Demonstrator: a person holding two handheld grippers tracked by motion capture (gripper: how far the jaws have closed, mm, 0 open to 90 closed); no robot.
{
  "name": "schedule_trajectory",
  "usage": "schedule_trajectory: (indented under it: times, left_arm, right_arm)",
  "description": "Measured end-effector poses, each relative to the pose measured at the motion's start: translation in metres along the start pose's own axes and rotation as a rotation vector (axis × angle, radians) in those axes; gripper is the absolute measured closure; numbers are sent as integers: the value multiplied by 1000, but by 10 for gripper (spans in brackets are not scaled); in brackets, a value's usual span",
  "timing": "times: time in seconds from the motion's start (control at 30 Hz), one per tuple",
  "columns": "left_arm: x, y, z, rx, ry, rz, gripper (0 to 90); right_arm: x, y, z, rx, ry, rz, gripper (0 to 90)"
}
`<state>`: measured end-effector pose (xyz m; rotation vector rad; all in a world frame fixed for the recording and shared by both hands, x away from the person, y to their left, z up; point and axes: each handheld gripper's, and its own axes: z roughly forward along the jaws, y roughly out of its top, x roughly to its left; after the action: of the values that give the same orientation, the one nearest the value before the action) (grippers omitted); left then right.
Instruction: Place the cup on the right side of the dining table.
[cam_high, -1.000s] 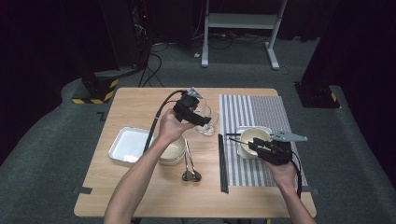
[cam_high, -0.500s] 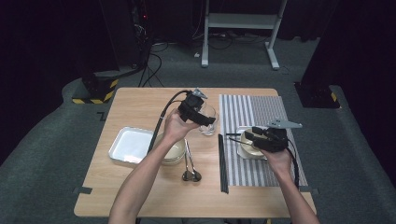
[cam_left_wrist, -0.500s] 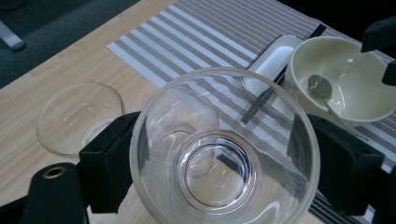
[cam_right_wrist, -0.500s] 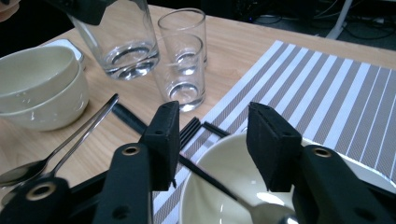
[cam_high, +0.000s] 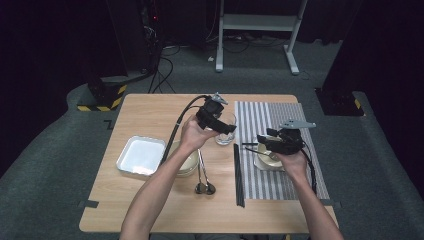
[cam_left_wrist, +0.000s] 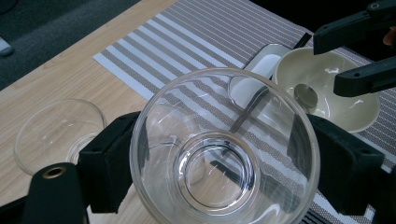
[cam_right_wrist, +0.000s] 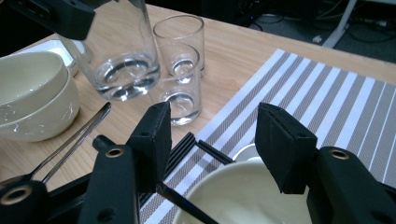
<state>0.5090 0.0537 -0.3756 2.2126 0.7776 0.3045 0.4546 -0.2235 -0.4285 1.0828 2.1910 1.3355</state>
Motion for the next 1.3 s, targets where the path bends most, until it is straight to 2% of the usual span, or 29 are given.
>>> schedule_trajectory:
  times: [0.37,0.63,0.8,1.3]
  left_arm:
    - [2,1,6,-8,-18,-17,183]
    - [3,6,1,-4,-4,-15,183]
    - [2,5,1,0,2,-22,183]
    - [4,9,11,4,-18,-27,184]
  right_arm:
    - [-1,0,12,25,9,-17,450]
    - [3,11,16,13,22,-57,424]
    - [5,16,23,23,34,-61,389]
    - [9,18,39,14,70,-109,348]
